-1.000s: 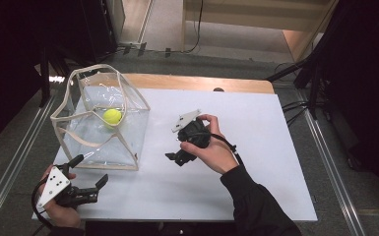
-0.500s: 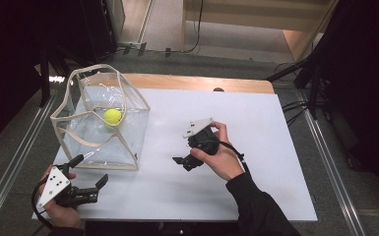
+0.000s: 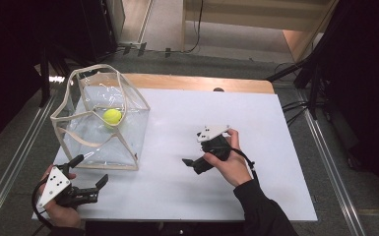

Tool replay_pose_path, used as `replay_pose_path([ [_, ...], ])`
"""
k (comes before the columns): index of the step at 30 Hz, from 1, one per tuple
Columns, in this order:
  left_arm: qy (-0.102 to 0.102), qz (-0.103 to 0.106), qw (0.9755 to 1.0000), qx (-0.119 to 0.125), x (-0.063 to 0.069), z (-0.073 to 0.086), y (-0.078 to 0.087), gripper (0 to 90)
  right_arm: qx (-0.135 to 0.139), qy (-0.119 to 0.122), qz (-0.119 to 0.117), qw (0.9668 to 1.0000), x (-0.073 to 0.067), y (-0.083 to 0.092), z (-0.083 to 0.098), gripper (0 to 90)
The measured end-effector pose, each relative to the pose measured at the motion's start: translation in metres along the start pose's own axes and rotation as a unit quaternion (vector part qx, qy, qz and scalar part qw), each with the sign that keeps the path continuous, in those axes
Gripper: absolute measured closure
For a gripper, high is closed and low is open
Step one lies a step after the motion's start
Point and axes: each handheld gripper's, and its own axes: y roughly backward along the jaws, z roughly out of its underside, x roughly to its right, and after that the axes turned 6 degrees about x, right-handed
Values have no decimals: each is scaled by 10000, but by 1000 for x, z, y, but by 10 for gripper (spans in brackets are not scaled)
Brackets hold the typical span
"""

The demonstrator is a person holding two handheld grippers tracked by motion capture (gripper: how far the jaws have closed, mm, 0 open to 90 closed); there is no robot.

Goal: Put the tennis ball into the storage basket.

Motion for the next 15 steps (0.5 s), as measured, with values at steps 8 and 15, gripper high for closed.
replay_pose_path([
  [8,-9,11,10000,6,0,0,0,0,190,-213,134,9995,3,10,18,0],
  [15,-19,5,10000,-1,0,0,0,0,294,-312,240,9988,7,21,35,0],
])
